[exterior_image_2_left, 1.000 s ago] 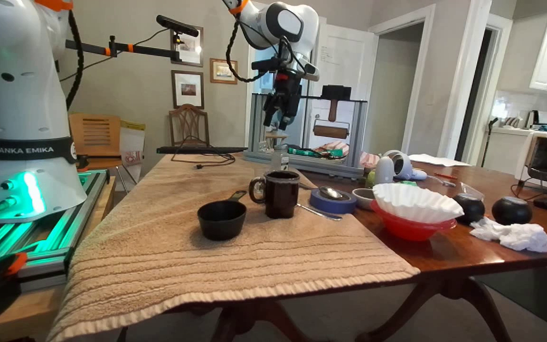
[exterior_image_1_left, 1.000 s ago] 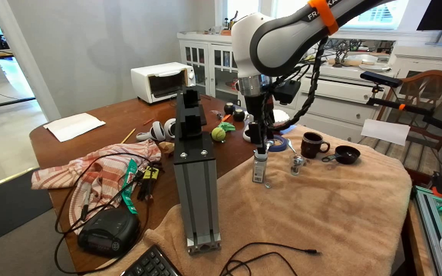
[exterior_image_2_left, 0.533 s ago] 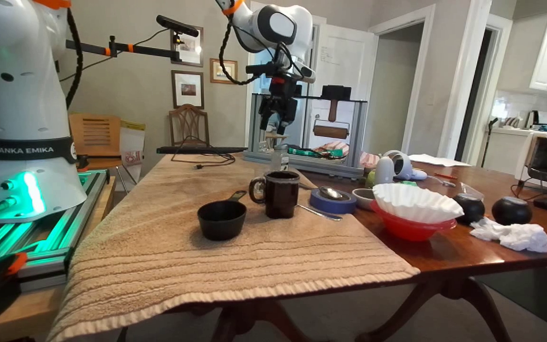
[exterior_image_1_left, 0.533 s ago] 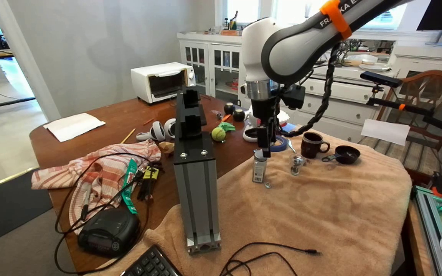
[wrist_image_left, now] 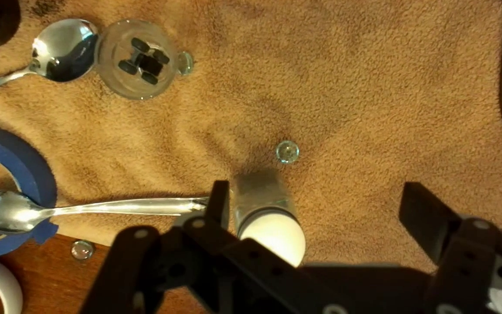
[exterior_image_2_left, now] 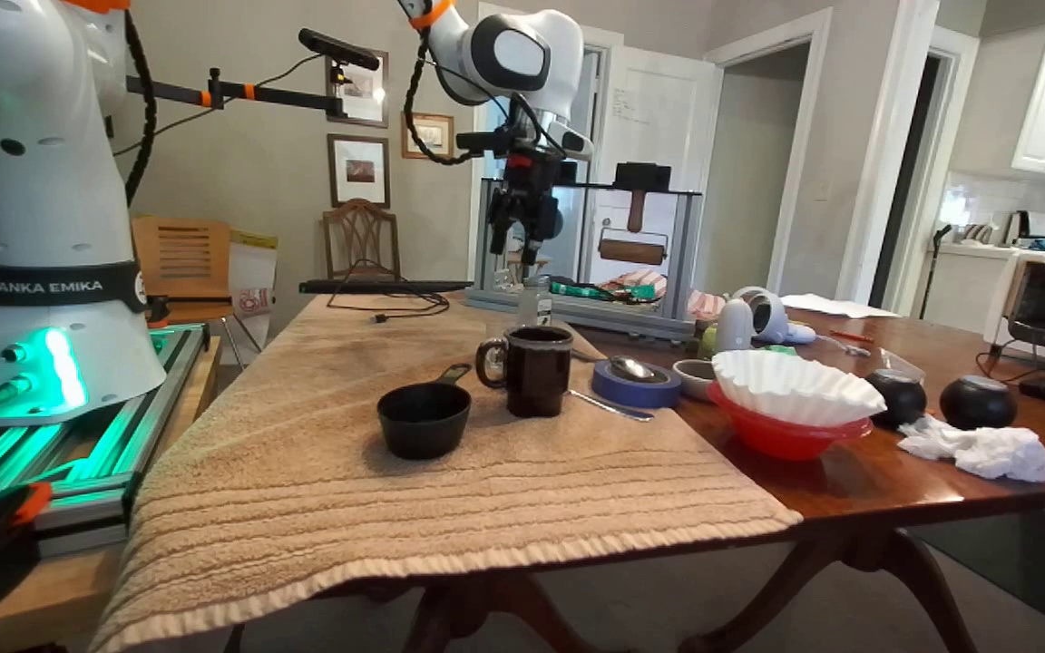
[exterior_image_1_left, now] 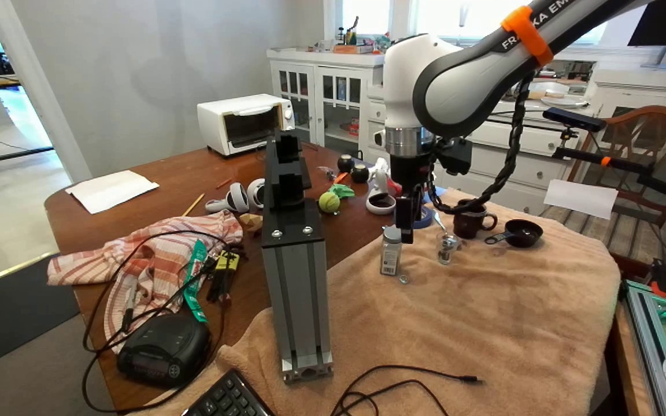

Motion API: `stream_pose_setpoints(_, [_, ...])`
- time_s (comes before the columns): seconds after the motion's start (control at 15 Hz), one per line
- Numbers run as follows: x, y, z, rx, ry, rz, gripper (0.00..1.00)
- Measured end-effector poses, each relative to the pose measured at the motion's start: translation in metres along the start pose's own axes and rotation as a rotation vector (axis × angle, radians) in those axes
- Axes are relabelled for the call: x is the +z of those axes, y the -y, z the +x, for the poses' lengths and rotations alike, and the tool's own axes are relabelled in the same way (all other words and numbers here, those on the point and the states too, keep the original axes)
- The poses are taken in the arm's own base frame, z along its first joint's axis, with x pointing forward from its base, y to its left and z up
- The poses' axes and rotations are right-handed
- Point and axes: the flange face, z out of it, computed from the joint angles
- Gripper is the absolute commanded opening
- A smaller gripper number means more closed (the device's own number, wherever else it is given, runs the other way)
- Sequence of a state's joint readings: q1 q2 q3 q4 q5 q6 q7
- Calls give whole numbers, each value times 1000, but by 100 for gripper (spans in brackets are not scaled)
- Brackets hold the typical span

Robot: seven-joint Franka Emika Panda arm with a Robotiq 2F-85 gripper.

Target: Put the lid in the glass cup

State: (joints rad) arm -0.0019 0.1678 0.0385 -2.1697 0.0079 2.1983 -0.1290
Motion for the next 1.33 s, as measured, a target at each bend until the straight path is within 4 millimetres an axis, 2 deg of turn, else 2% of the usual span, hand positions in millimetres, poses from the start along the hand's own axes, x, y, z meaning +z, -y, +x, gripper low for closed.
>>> stream_pose_setpoints(0.47, [7, -1, 4, 50, -2, -8, 100])
stream_pose_setpoints(0.87, [13, -2, 18, 103, 1, -20, 99])
stream_pose_setpoints(1.27, [21, -9, 27, 131, 9, -30, 92])
stream_pose_setpoints(1.33, [23, -10, 28, 133, 11, -30, 94])
